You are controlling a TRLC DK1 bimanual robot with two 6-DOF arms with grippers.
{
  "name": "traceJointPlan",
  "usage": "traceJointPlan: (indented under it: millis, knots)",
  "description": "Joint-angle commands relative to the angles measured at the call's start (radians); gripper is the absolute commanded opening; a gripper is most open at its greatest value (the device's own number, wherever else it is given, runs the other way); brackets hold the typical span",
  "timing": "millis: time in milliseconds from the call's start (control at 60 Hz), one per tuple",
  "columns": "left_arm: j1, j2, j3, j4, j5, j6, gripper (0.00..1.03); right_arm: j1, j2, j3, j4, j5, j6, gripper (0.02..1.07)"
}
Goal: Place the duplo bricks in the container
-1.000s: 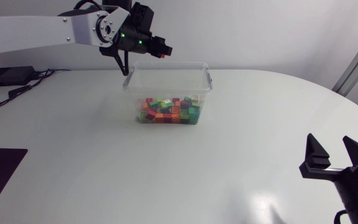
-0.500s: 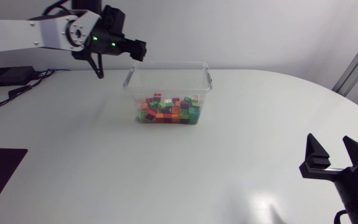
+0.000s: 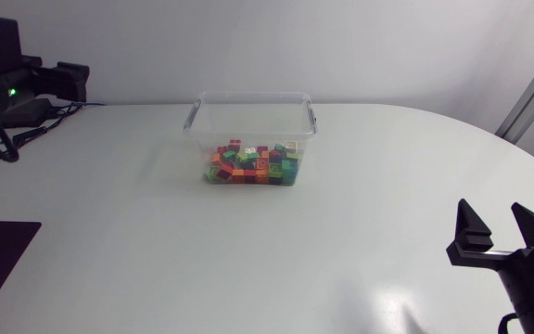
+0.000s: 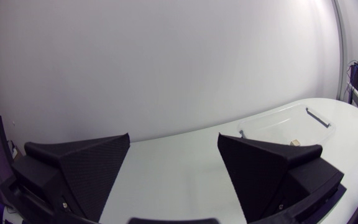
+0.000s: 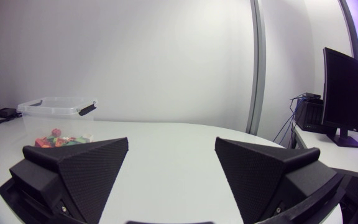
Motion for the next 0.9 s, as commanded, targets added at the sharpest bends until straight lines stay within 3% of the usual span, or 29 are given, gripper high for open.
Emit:
traceJointPlan:
  millis: [0,350,883]
  knots:
    - [0.024,-0.094,-0.097,0.031,0.016,0.025,0.98,0.003,-0.006,-0.016,-0.004,-0.005,0.017,1.03]
    - [0.02,-0.493,-0.434,0.061,0.031,-0.02,0.98,0.003,-0.006,-0.016,-0.004,-0.005,0.017,1.03]
    - [-0.039,-0.855,-0.692,-0.012,-0.006,-0.131,0.98,0.016,-0.004,-0.014,-0.012,-0.038,0.021,1.03]
